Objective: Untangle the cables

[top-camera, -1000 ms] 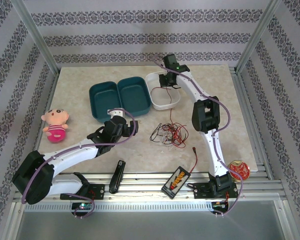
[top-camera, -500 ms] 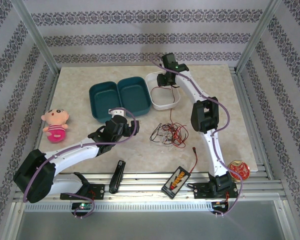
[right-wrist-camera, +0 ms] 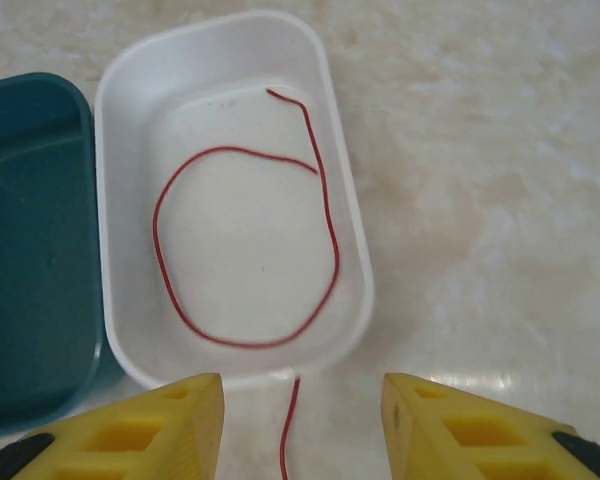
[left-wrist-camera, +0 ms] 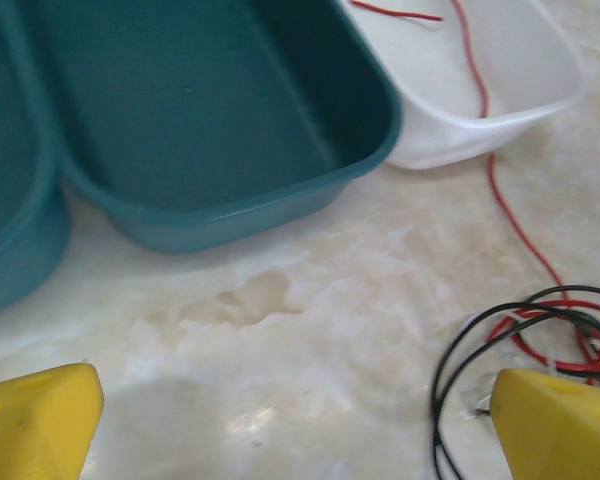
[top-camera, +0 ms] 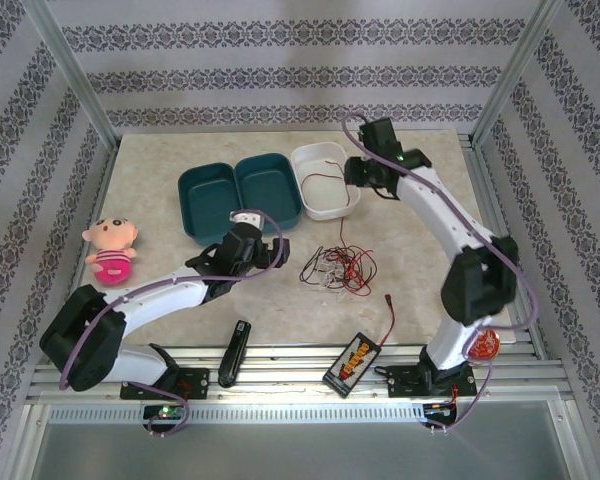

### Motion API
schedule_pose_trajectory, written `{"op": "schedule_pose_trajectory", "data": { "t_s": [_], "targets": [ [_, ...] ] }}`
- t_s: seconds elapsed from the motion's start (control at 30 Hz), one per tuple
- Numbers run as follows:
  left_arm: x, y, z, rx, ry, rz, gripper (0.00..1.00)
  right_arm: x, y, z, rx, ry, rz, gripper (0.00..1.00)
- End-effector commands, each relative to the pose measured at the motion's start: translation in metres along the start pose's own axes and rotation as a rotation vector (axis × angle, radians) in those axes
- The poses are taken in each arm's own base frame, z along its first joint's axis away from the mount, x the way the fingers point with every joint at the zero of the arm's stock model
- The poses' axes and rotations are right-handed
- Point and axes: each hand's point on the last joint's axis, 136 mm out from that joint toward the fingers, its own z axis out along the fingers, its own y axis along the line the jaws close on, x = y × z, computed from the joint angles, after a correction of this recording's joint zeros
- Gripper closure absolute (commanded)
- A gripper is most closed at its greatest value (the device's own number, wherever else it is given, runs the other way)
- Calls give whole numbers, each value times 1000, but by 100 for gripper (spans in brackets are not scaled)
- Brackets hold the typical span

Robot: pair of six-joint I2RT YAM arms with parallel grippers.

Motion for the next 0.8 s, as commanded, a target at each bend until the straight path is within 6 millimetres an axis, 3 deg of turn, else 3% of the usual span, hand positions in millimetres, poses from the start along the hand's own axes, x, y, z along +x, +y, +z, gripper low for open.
{"op": "schedule_pose_trajectory", "data": {
  "t_s": [0.0,0.23,0.4,0.5,0.53,0.57,0.77],
  "targets": [
    [-27,-35,4,121,-55,52,1,35,-22,-4,56,20,102,55],
    [-27,-95,14,243,-30,202,1,102,-54,-34,91,57,206,56],
    [-6,-129,24,296,61,374,0,140,-73,-44,98,87,290,52],
    [8,-146,30,295,120,494,0,163,-83,-43,97,120,346,35],
    [12,-151,33,286,133,539,0,169,-86,-43,101,129,361,24],
    [15,-154,36,267,136,583,1,174,-89,-43,107,136,369,4],
    [21,-172,46,221,141,747,1,199,-105,-46,166,161,404,2]
  ]
}}
